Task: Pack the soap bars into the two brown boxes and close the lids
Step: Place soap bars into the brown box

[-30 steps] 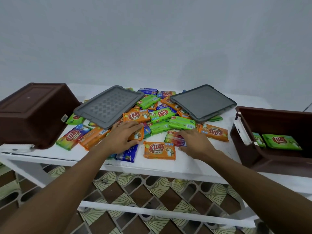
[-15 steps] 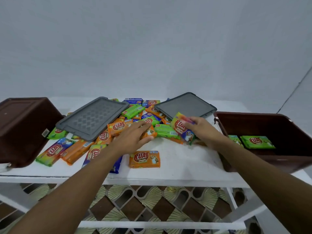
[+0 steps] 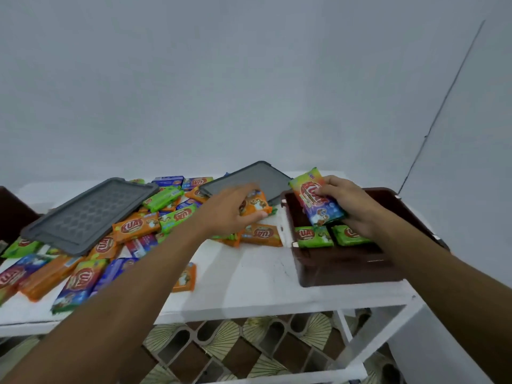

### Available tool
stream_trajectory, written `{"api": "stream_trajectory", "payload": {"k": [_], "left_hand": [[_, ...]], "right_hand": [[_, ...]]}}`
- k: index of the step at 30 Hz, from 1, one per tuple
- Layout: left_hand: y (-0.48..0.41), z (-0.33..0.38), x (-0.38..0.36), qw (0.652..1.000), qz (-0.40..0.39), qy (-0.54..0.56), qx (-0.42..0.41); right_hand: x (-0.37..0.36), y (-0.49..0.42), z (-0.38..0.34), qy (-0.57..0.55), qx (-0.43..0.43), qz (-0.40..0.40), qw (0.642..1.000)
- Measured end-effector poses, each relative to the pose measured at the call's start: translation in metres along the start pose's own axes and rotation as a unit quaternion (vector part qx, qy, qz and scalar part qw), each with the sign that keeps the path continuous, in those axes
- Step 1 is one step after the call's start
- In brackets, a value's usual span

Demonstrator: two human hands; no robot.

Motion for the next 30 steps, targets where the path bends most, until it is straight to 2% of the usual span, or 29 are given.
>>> {"api": "stream_trajectory", "payload": {"k": [7, 10, 13, 15, 17, 20, 26, 28, 30], "left_hand": [[-0.034, 0.096, -0.025, 0.998, -0.015, 0.013, -0.051], [-0.049, 0.122, -0.046, 0.997, -0.033, -0.014, -0.065], [-0.055, 0.140, -0.054, 0.996, -0.043, -0.025, -0.079], [-0.061, 0.152, -0.062, 0.994, -0.067, -0.022, -0.080], [-0.067, 0.158, -0.075, 0.991, -0.105, -0.024, -0.073], [-0.076, 0.161, -0.104, 0.984, -0.168, -0.023, -0.060], [-0.074, 0.140, -0.179, 0.948, -0.316, -0.032, 0.007], [-0.067, 0.134, -0.190, 0.941, -0.331, -0.069, 0.005], [-0.065, 0.132, -0.190, 0.942, -0.317, -0.114, -0.008]], "right_hand": [[0.072, 0.003, 0.015, 0.012, -0.029, -0.023, 0.999], [0.099, 0.002, 0.021, 0.008, -0.031, -0.037, 0.999], [0.115, -0.002, 0.020, 0.095, 0.002, -0.065, 0.993], [0.124, -0.006, 0.020, 0.178, 0.018, -0.115, 0.977], [0.127, -0.012, 0.027, 0.300, 0.027, -0.177, 0.937], [0.125, -0.020, 0.042, 0.485, 0.039, -0.267, 0.832], [0.110, -0.015, 0.096, 0.513, -0.017, -0.464, 0.722], [0.100, -0.008, 0.108, 0.531, 0.008, -0.504, 0.681], [0.094, -0.006, 0.109, 0.565, 0.049, -0.507, 0.650]]}}
Point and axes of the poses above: each hand's wrist, its own y-axis away from the middle knuckle, its own x-axis out of the back of the hand, z = x × y, the point moved 8 cm from there along -y, towards the middle knuckle, and after that the axes turned 12 degrees about x, right-handed, at the moved point
